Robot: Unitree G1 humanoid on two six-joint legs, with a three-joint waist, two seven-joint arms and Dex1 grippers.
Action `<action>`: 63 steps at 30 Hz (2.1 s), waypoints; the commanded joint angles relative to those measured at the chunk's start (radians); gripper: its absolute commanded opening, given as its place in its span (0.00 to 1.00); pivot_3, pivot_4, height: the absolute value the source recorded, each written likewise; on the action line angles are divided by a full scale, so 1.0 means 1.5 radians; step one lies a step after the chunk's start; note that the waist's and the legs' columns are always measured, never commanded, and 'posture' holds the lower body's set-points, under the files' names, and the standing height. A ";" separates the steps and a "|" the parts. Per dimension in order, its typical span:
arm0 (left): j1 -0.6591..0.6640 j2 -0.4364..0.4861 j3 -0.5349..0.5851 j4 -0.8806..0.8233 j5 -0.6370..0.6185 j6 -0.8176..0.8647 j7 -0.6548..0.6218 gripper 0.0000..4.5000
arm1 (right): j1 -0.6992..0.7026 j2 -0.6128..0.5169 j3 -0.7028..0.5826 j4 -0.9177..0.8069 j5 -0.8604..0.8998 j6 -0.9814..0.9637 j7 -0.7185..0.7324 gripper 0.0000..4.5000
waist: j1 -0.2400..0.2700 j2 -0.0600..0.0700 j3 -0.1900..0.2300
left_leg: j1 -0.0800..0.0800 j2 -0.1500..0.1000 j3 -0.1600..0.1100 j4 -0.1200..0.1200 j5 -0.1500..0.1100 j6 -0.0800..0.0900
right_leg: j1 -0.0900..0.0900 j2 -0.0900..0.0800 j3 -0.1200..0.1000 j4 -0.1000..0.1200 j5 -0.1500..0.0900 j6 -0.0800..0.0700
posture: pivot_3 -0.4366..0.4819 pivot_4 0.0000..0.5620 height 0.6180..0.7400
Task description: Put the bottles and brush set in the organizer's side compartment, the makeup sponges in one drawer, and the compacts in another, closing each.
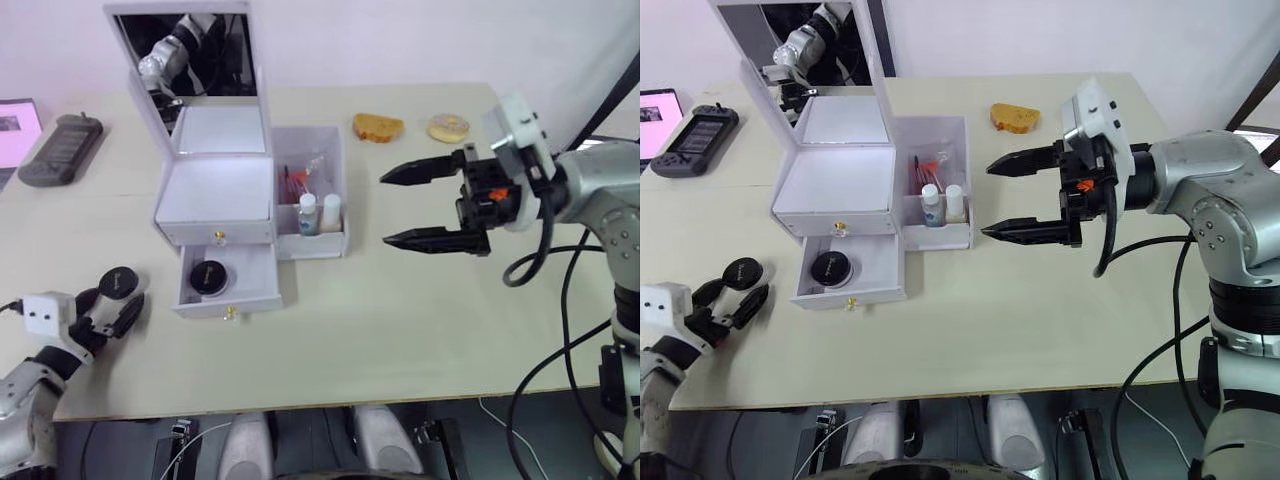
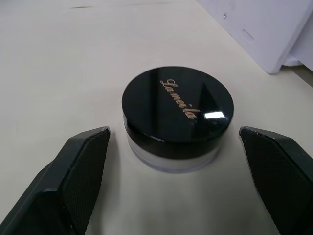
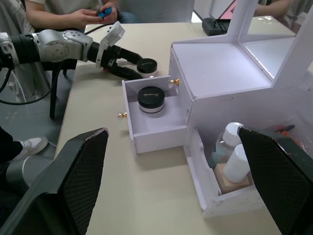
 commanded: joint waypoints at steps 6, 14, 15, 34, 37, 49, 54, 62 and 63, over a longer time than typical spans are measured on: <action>-0.017 0.000 -0.008 0.007 -0.011 -0.006 0.006 0.94 | -0.007 -0.016 -0.012 -0.010 0.002 -0.008 -0.004 1.00 | 0.002 0.000 0.000 | 0.000 0.000 0.000 0.000 0.000 0.000 | 0.000 0.000 0.000 0.000 0.000 0.000 | 0.48 0.27 1.00; -0.025 0.006 -0.004 0.007 -0.016 0.006 0.008 0.59 | -0.015 -0.012 -0.008 -0.002 0.002 -0.014 -0.003 1.00 | 0.002 0.000 0.000 | 0.000 0.000 0.000 0.000 0.000 0.000 | 0.000 0.000 0.000 0.000 0.000 0.000 | 0.48 0.27 1.00; -0.025 0.007 -0.003 0.007 -0.016 0.007 0.008 0.59 | -0.016 -0.011 -0.007 -0.001 0.001 -0.015 -0.003 1.00 | 0.002 0.000 0.000 | 0.000 0.000 0.000 0.000 0.000 0.000 | 0.000 0.000 0.000 0.000 0.000 0.000 | 0.48 0.27 1.00; 0.056 0.112 0.095 -0.261 -0.207 0.108 -0.105 0.59 | -0.039 -0.001 0.026 0.031 -0.012 -0.044 0.026 1.00 | 0.000 0.000 0.000 | -0.001 0.000 0.001 0.000 0.000 0.000 | 0.000 -0.001 0.000 -0.001 0.000 0.000 | 0.48 0.27 1.00; 0.088 0.160 0.112 -0.342 -0.282 0.181 -0.155 0.59 | -0.045 0.003 0.034 0.041 -0.017 -0.052 0.032 1.00 | 0.000 -0.001 0.000 | -0.001 0.000 0.001 0.000 0.000 0.000 | 0.000 -0.001 0.000 -0.002 0.000 0.000 | 0.48 0.27 1.00; -0.011 0.282 -0.082 -0.434 -0.190 0.257 -0.158 0.59 | -0.043 0.011 0.038 0.039 -0.025 -0.057 0.031 1.00 | 0.000 0.000 0.001 | -0.002 0.000 0.000 0.000 0.000 0.000 | -0.002 0.000 0.000 -0.001 0.000 0.000 | 0.48 0.27 1.00; -0.066 0.266 -0.154 -0.412 -0.141 0.254 -0.146 0.59 | -0.021 -0.004 0.023 0.011 -0.021 -0.043 0.012 1.00 | 0.001 0.000 0.001 | -0.002 0.000 0.000 -0.001 0.000 0.000 | -0.002 0.001 0.000 -0.001 0.000 0.000 | 0.48 0.27 1.00; -0.158 0.226 -0.254 -0.372 -0.076 0.240 -0.145 0.59 | 0.014 -0.020 -0.010 -0.031 0.001 -0.021 -0.018 1.00 | 0.000 0.000 0.001 | -0.002 0.000 0.000 0.001 0.000 0.000 | -0.001 0.001 0.000 -0.001 0.000 0.000 | 0.48 0.27 1.00; -0.162 0.225 -0.261 -0.367 -0.068 0.236 -0.146 0.59 | 0.018 -0.021 -0.013 -0.034 0.003 -0.019 -0.020 1.00 | 0.000 0.000 0.001 | -0.002 0.000 0.000 0.001 0.000 0.000 | -0.001 0.001 0.000 -0.001 0.000 0.000 | 0.48 0.27 1.00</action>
